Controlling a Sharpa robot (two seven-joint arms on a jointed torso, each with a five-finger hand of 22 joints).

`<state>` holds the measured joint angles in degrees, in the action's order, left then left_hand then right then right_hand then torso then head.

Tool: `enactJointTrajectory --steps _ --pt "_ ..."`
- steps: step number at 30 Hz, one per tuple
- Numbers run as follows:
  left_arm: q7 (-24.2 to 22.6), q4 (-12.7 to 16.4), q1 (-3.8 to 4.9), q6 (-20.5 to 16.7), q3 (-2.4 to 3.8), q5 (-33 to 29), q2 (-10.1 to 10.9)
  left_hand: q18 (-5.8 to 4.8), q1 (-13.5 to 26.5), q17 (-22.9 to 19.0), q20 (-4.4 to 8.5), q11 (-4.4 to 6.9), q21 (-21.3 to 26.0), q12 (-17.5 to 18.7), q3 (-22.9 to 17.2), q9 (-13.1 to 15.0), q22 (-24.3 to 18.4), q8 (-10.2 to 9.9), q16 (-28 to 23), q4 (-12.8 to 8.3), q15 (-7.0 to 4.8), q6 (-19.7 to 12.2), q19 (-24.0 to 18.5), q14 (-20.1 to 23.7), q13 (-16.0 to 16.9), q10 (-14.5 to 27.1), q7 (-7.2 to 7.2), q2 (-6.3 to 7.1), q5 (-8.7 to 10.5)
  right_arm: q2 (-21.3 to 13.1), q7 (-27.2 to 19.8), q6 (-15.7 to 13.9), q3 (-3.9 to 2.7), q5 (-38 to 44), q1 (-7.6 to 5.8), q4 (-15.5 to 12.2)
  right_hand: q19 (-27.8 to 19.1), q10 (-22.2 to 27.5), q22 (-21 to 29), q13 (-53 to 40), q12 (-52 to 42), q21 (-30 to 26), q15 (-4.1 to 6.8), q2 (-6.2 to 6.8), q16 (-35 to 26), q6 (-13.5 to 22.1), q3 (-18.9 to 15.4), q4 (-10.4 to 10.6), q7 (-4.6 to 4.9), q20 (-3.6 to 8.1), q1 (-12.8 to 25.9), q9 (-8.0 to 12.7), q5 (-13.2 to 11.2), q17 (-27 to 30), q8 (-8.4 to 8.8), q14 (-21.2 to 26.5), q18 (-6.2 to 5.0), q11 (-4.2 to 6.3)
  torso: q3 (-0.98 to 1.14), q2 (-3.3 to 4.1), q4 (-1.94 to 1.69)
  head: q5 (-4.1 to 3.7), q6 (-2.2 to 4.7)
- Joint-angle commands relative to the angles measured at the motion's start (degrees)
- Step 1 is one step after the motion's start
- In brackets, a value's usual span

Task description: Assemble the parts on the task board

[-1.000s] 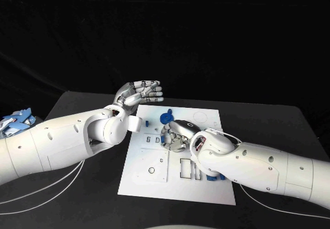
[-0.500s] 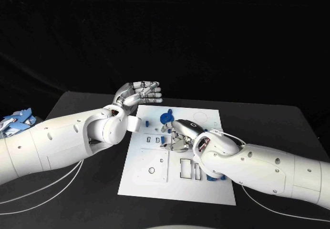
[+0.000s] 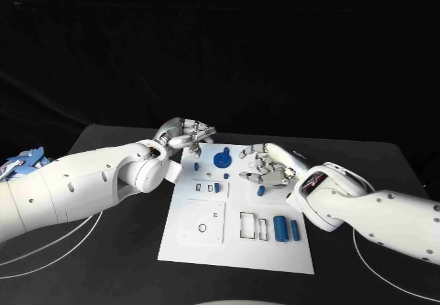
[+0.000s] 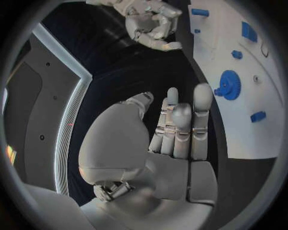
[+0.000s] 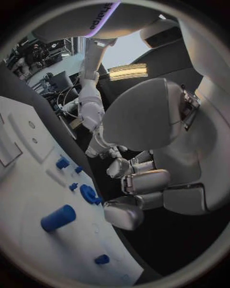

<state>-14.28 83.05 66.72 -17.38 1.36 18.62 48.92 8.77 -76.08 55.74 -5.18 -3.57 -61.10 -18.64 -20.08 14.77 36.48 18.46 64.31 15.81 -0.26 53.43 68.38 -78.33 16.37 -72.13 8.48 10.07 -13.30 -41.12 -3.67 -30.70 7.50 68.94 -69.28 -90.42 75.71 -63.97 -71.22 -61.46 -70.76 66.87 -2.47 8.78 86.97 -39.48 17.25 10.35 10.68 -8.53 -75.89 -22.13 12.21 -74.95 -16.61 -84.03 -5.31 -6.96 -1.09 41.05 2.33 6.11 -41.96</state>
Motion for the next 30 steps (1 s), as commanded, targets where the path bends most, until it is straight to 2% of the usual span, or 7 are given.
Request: enactJointTrajectory --steps 1,3,5,8,12,23,30 --pt "9.9 -0.4 0.05 6.1 0.04 13.0 -0.2 -0.96 1.7 6.7 -0.23 0.02 -7.7 -8.7 1.3 2.3 8.7 2.5 6.8 0.0 -0.68 -1.5 -0.3 -1.6 7.6 4.5 0.10 -0.55 -0.13 -1.6 -5.9 -1.8 -0.15 -9.4 -0.99 -1.2 -0.1 0.2 0.0 0.0 -0.3 -0.2 0.10 0.01 -0.2 -0.5 0.2 0.2 0.96 0.26 -0.3 0.0 0.3 -4.7 -0.40 -3.2 -0.38 0.20 0.23 -0.51 0.32 0.12 0.00" --pt "13.7 -0.5 0.11 9.1 0.05 18.4 -0.4 -1.04 2.2 8.4 -0.16 0.13 -9.2 -12.2 1.6 3.3 10.4 3.5 8.4 0.6 -0.20 -1.9 -0.5 -2.3 10.3 5.3 -0.33 -0.72 -0.04 -3.3 -5.9 -1.7 -0.22 -12.6 -2.12 -1.8 0.0 0.1 -0.1 0.1 -0.4 -0.2 0.16 -0.03 -0.2 -0.8 0.3 0.4 0.89 0.30 -0.1 0.0 0.4 -4.8 -0.62 -3.2 -0.37 0.26 0.25 -0.70 0.42 0.08 -0.06" --pt "17.6 -0.4 0.27 12.1 0.06 23.9 -0.7 -2.18 5.7 17.9 0.44 1.01 -14.3 -24.5 2.8 6.8 18.6 7.8 16.0 0.7 -0.89 -1.7 2.8 -6.3 19.2 5.8 -1.42 -1.96 0.07 -5.1 -5.7 -1.5 -0.27 -15.8 -3.51 -2.2 0.1 0.0 -0.2 0.0 -0.5 -0.1 0.19 -0.07 -0.1 -0.9 0.3 0.5 0.85 0.33 -0.1 0.0 0.5 -4.9 -0.73 -3.2 -0.35 0.30 0.33 -0.92 0.44 0.18 -0.20" --pt "22.7 0.0 0.61 15.0 0.07 29.4 -1.1 -3.06 8.5 22.9 0.98 1.81 -17.4 -38.8 3.8 10.3 24.0 11.9 19.4 0.8 -1.57 -1.9 5.4 -8.2 32.9 2.1 -2.38 -2.40 0.11 -6.7 -5.4 -1.4 -0.30 -17.9 -4.58 -2.1 0.2 -0.1 -0.3 0.0 -0.5 0.0 0.22 -0.06 -0.1 -1.0 0.3 0.6 0.81 0.36 0.0 0.0 0.6 -5.0 -0.85 -3.2 -0.32 0.34 0.38 -1.18 0.42 0.42 -0.45" --pt "28.0 0.5 1.28 16.9 0.07 33.9 -1.6 -3.64 10.3 26.0 1.62 2.63 -19.2 -45.9 5.8 13.9 27.5 16.0 21.4 1.0 -2.28 -2.2 7.2 -9.3 39.9 -0.3 -3.30 -1.88 0.13 -7.9 -5.0 -1.3 -0.32 -19.9 -5.33 -1.5 0.3 -0.3 -0.5 -0.1 -0.6 0.2 0.29 -0.01 -0.1 -1.2 0.3 0.8 0.72 0.41 0.1 0.0 0.7 -5.1 -1.06 -3.3 -0.27 0.42 0.57 -1.47 0.39 0.58 -0.66" --pt "37.7 0.0 2.88 21.2 0.03 41.0 -4.3 -3.97 12.9 27.2 2.13 3.25 -20.1 -47.5 8.1 17.0 29.4 18.9 22.0 1.0 -2.84 -3.1 8.1 -9.7 41.1 -0.6 -4.02 -2.27 0.62 -9.1 -3.7 -0.8 -0.32 -21.4 -5.79 -0.5 0.2 -0.2 -0.3 0.2 -0.5 0.0 0.37 0.06 -0.1 -1.4 0.3 1.0 0.63 0.49 0.3 0.0 1.2 -5.0 -1.31 -3.3 -0.31 0.51 0.99 -1.89 0.37 0.92 -1.47" --pt "40.0 -0.4 3.29 22.1 0.00 42.9 -5.7 -3.97 12.8 27.2 2.16 3.28 -20.1 -47.3 8.3 17.2 29.4 19.1 22.1 1.0 -2.87 -3.2 8.1 -9.8 40.8 -0.4 -4.05 -2.09 0.51 -9.3 -3.4 -0.8 -0.31 -21.5 -5.82 -0.3 0.3 -0.1 -0.4 0.2 -0.5 0.0 0.43 0.08 -0.1 -1.5 0.3 1.1 0.57 0.54 0.3 0.0 1.6 -4.9 -1.45 -3.3 -0.31 0.57 0.83 -1.74 0.39 0.96 -1.55"
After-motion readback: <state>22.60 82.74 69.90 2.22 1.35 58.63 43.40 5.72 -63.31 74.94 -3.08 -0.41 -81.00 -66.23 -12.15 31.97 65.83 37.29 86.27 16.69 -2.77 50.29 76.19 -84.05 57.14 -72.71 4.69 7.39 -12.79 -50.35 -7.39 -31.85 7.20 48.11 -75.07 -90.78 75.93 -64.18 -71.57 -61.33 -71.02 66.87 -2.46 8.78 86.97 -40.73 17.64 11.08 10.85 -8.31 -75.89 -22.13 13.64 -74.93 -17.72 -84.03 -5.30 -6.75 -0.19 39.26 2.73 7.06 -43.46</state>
